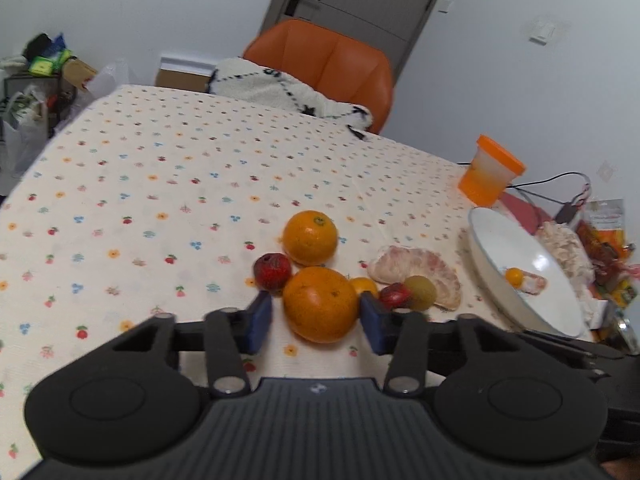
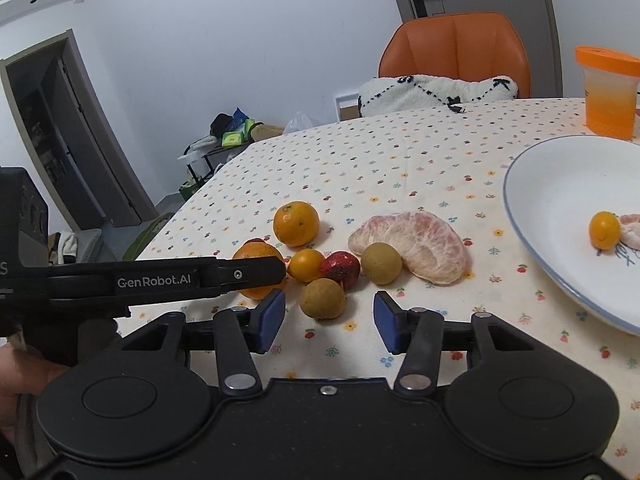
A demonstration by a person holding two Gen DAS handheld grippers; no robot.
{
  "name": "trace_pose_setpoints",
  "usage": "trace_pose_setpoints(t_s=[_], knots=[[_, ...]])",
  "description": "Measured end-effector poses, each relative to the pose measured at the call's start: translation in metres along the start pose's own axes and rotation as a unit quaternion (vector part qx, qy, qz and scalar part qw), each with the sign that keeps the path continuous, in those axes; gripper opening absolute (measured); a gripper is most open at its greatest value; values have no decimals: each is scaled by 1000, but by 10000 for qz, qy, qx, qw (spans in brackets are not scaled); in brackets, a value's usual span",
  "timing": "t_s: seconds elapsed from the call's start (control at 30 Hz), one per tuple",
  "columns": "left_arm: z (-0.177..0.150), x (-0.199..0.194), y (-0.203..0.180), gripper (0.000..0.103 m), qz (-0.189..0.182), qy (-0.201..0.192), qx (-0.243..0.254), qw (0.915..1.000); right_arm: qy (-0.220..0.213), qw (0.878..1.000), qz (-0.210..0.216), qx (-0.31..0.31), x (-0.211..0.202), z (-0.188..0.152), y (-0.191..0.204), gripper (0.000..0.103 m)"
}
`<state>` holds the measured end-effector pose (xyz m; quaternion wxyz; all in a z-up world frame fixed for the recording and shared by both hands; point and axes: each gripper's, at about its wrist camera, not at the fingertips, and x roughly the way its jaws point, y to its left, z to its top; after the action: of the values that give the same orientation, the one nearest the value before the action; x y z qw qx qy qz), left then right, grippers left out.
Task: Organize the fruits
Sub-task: 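Grasp a brown kiwi with the right tool while the left tool grasps the large orange, then carry the kiwi and large orange onto the white plate and open both tools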
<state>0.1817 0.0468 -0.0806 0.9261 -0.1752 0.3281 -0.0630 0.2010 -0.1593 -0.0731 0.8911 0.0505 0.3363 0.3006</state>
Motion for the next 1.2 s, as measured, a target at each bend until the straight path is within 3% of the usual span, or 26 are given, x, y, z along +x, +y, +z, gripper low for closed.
trace_pose_setpoints(t_s=[0.23,0.27,0.3,0.33,1.2], knots=[[0,-6,6,40,14,-16,47,10000,-13,9998,-199,-26,11,-2,6,42],[0,-6,6,40,32,-31,42,10000,-17,9997,-231,-44,12,-2,7,38],[0,-7,7,40,48,-43,36,10000,-3,9997,-244,-69,13,-2,8,27],[0,-7,7,40,54,-41,22,10000,3,9997,-221,-64,14,-2,8,26],[8,-36,-26,39,-73,-323,293,9990,-616,9973,-326,245,-43,-2,-13,26]])
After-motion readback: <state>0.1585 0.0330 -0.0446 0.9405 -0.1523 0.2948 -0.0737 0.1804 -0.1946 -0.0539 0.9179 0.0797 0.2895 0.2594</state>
